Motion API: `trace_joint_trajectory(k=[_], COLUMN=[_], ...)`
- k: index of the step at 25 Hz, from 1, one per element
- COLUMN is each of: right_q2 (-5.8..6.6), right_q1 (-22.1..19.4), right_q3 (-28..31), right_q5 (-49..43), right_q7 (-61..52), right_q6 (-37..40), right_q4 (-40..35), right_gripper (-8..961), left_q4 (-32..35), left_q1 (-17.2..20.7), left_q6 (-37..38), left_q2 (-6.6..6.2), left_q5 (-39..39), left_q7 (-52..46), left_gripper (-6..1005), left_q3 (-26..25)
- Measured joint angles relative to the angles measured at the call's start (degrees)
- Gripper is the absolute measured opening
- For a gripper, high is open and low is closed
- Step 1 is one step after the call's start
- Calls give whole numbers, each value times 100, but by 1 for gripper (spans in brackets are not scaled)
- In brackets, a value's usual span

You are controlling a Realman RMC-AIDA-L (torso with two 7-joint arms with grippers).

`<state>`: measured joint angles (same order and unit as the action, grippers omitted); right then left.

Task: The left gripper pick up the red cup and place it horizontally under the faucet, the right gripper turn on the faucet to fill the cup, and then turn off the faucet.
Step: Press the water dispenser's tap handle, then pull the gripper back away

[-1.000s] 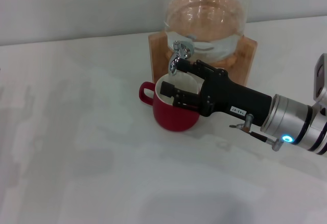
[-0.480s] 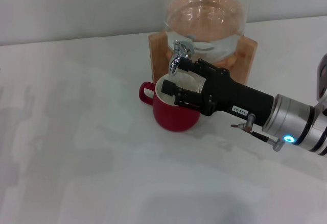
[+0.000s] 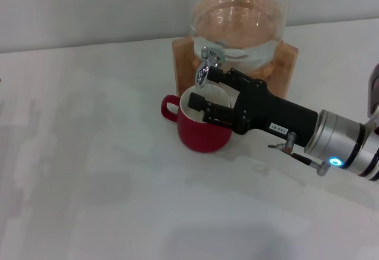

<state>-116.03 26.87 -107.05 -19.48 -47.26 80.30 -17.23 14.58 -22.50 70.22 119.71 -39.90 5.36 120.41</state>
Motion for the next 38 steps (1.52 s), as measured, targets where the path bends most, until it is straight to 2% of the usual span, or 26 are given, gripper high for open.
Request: trace_joint_trajectory(k=[38], right_q2=[11], right_q1=[-51], right_q3=[90], right_q5=[159], right_q7=[28], right_q6=[-5], right_q4=[1], right_gripper=[868], left_q4=[0], left_q1=[-41], left_q6=[0], left_q2=[8], left_q5=[0], left_q7=[0], left_gripper=[657], left_q3=[0])
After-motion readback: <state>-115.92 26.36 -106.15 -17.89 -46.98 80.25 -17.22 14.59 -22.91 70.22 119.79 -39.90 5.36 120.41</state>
